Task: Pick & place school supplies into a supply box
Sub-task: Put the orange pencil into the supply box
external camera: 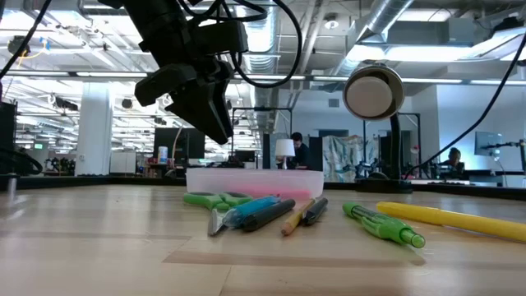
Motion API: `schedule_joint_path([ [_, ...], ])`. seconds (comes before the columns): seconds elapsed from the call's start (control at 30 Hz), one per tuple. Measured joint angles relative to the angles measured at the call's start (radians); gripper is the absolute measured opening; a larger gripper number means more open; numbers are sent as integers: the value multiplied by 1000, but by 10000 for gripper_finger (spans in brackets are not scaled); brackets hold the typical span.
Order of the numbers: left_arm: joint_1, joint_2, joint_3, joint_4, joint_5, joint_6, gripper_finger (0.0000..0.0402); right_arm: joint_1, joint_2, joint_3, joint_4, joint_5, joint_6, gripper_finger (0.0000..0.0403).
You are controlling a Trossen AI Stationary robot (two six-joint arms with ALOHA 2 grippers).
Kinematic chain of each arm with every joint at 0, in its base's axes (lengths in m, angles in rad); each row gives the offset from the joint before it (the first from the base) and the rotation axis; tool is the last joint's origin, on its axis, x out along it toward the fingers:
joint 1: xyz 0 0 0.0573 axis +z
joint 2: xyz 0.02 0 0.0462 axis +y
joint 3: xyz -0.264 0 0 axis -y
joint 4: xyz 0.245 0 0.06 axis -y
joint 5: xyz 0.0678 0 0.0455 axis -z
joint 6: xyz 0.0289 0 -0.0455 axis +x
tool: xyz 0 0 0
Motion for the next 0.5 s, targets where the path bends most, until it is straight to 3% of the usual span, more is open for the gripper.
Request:
schedule_joint_path([
  [0.5, -1, 0, 0, -1, 18, -3, 148, 66, -81, -20, 44, 5, 47, 120],
])
